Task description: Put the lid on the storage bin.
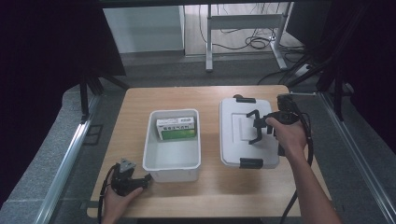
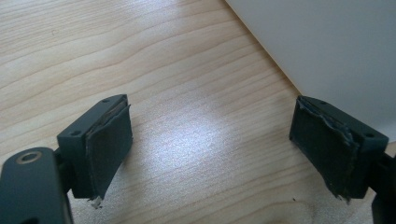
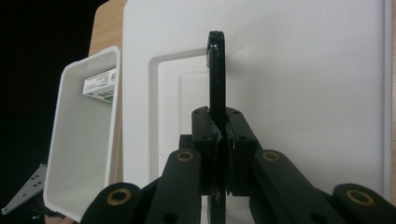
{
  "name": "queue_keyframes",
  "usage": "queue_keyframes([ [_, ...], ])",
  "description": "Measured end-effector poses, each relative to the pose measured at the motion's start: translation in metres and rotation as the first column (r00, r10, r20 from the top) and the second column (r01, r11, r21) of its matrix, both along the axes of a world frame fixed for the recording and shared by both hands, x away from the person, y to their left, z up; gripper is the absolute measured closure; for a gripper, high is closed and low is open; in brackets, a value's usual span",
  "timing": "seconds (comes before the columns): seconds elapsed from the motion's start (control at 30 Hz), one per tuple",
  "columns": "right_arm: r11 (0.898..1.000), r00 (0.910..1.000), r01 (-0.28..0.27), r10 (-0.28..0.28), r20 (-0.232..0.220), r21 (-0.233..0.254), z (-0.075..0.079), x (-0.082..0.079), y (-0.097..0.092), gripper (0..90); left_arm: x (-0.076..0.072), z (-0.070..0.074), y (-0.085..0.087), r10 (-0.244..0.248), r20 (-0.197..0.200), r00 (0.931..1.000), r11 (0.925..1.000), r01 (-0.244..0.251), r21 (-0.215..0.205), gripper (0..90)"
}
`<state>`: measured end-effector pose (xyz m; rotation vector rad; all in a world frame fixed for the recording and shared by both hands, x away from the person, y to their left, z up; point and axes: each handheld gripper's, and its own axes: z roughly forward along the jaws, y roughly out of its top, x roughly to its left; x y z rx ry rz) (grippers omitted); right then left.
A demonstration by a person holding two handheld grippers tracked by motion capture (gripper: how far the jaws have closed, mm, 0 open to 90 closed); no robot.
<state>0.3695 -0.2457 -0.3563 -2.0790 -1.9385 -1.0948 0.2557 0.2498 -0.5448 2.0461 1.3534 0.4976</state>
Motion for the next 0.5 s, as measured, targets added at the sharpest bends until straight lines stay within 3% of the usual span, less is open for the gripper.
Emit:
queue_keyframes([
  [0.5,0.999,0.9991,-0.033,0.033,0.025,0.017,0.019,-0.003,0.016,84.9,0.000,0.000,0.000,-0.001,-0.002,1.0000,1.0000,0.001,0.001,13.2],
])
